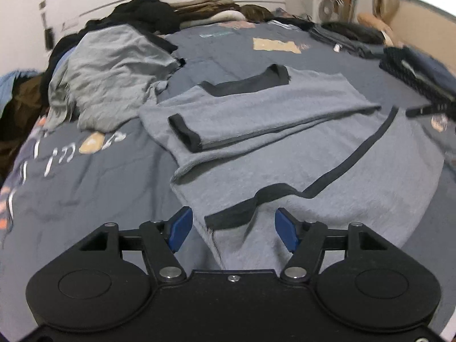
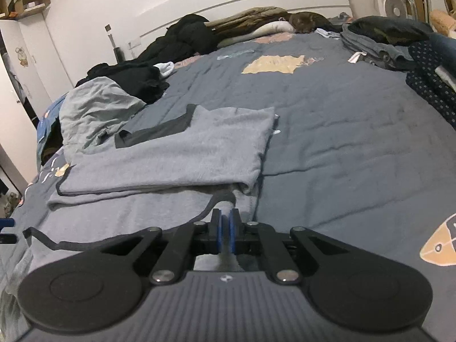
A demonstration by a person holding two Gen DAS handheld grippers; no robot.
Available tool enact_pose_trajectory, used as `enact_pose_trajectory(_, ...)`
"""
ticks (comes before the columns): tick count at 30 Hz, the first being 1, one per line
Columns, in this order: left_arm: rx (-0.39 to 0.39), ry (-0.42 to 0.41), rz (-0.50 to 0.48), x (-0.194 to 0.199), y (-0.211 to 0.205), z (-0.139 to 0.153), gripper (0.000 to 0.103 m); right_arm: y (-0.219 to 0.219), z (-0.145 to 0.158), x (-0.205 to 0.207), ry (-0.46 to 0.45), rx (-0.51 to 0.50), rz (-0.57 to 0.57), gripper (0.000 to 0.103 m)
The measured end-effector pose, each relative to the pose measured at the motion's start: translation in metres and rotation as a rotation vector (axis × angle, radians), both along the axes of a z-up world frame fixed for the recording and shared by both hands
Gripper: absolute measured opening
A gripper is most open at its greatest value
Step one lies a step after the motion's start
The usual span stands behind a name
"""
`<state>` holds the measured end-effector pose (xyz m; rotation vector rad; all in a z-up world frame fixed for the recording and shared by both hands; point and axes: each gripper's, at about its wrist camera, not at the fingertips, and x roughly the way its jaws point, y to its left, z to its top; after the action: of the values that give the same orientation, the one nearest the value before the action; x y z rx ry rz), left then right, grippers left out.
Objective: Fold clothes
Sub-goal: 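Lift the black-trimmed hem with both grippers and fold it over the sweatshirt body, then lower the folded hem onto the body with both grippers, then open the left gripper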
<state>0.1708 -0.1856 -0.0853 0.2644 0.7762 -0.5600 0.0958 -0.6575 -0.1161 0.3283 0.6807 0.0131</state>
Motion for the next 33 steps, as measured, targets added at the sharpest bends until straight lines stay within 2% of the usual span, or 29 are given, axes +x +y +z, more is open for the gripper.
enact_pose_trajectory(3, -0.040, 0.052, 0.042, 0.006, 0.009, -0.008, 0.061, 0.001, -0.005, 0.002, 0.033, -0.010, 0.016, 0.007)
enact_pose_trajectory(6, -0.094, 0.105, 0.077, 0.013, 0.016, -0.018, 0.060, 0.007, -0.006, 0.003, 0.030, -0.014, 0.050, 0.011)
enact_pose_trajectory(8, -0.089, 0.109, 0.088, 0.017, 0.013, -0.025, 0.060, 0.011, -0.007, 0.005, 0.030, -0.020, 0.068, 0.020)
enact_pose_trajectory(10, -0.078, 0.113, 0.087, 0.020, 0.007, -0.032, 0.060, 0.016, -0.010, 0.007, 0.033, -0.037, 0.080, 0.040)
enact_pose_trajectory(11, -0.078, 0.118, 0.087, 0.021, 0.005, -0.036, 0.058, 0.018, -0.011, 0.007, 0.037, -0.045, 0.083, 0.041)
enact_pose_trajectory(13, -0.071, 0.119, 0.095, 0.023, 0.001, -0.040, 0.039, 0.022, -0.015, 0.009, 0.045, -0.054, 0.086, 0.041)
enact_pose_trajectory(14, -0.071, 0.117, 0.101, 0.023, -0.001, -0.042, 0.037, 0.023, -0.015, 0.009, 0.045, -0.058, 0.086, 0.041)
enact_pose_trajectory(15, -0.081, 0.105, 0.112, 0.022, 0.000, -0.042, 0.030, 0.024, -0.017, 0.009, 0.044, -0.063, 0.084, 0.040)
enact_pose_trajectory(17, -0.093, 0.084, 0.118, 0.018, -0.001, -0.040, 0.024, 0.026, -0.019, 0.010, 0.046, -0.085, 0.075, 0.034)
enact_pose_trajectory(19, -0.089, 0.060, 0.104, 0.013, -0.003, -0.037, 0.013, 0.028, -0.019, 0.010, 0.044, -0.096, 0.070, 0.010)
enact_pose_trajectory(20, -0.088, 0.053, 0.099, 0.011, -0.002, -0.035, 0.011, 0.029, -0.018, 0.010, 0.042, -0.097, 0.068, 0.007)
enact_pose_trajectory(28, -0.176, -0.027, 0.150, 0.000, 0.013, -0.006, 0.006, 0.021, 0.014, -0.001, -0.083, -0.011, 0.058, 0.005)
enact_pose_trajectory(33, -0.205, -0.072, 0.156, -0.006, 0.017, 0.013, 0.006, 0.024, 0.037, -0.011, -0.149, -0.036, 0.071, 0.005)
